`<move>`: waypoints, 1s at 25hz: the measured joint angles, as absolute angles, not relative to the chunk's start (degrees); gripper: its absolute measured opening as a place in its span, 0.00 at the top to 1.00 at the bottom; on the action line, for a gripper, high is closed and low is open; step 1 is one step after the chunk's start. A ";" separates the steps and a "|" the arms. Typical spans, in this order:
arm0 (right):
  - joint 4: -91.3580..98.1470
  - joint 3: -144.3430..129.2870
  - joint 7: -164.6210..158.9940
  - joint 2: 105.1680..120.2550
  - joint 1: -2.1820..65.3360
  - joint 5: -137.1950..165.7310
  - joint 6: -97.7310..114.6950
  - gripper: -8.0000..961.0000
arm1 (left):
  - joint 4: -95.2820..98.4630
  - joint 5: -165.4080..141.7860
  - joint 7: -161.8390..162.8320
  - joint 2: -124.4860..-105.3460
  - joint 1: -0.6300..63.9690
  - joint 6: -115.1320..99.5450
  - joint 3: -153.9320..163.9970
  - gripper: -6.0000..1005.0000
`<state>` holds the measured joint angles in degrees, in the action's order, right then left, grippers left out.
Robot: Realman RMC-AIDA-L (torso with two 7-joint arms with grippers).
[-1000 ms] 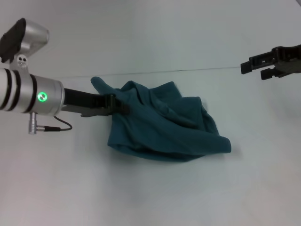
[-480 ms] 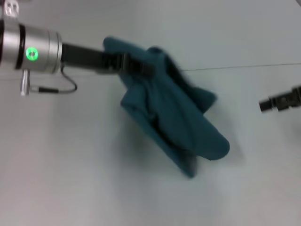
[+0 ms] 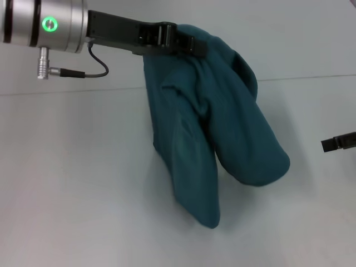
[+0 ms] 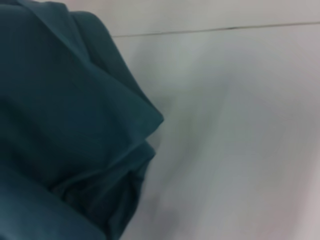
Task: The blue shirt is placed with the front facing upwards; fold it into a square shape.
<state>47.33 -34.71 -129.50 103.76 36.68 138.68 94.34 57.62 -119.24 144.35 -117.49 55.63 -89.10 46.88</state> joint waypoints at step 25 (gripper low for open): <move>47.56 -35.47 -132.29 103.59 39.20 139.14 94.21 0.08 | 55.08 -144.96 154.66 -117.31 44.24 -90.84 38.40 0.87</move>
